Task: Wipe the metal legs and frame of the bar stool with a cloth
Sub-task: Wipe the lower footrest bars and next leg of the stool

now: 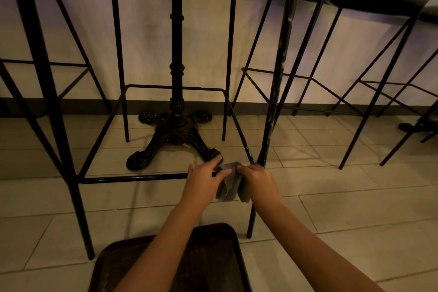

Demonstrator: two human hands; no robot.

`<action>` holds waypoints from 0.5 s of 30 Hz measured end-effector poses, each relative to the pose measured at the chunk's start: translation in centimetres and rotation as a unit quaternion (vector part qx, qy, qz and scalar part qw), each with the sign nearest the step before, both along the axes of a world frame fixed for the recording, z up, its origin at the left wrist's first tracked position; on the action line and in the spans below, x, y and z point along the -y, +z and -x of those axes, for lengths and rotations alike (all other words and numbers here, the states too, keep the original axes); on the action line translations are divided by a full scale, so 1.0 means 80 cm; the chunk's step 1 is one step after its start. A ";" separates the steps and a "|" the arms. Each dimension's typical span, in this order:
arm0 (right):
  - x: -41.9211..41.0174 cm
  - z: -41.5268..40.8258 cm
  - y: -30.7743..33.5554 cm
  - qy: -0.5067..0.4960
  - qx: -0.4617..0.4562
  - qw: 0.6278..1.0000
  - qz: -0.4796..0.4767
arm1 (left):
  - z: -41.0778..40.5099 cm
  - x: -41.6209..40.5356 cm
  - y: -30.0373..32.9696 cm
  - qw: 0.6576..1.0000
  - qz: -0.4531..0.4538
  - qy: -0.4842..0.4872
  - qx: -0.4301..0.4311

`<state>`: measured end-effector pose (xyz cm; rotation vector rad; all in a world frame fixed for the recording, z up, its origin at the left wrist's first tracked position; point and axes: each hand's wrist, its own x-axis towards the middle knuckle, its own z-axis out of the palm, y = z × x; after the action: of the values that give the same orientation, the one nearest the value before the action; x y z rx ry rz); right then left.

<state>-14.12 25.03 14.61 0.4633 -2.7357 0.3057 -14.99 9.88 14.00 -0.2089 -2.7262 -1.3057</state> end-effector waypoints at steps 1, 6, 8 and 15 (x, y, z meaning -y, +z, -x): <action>-0.002 0.001 -0.002 0.006 0.002 1.000 0.013 | 0.007 -0.008 0.004 0.999 -0.002 -0.002 0.039; -0.007 0.004 -0.007 -0.014 0.014 0.991 0.131 | 0.021 -0.033 0.004 0.997 0.000 0.031 0.078; -0.009 0.001 -0.004 -0.029 0.011 0.985 0.171 | 0.021 -0.037 -0.001 0.995 -0.003 0.064 0.077; -0.017 -0.017 -0.014 -0.078 -0.022 0.966 0.247 | 0.026 -0.039 0.004 0.996 0.004 0.077 0.045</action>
<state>-12.79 26.40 13.46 0.1149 -2.5033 0.8921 -17.10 12.99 14.34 0.0600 -2.7568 -1.2922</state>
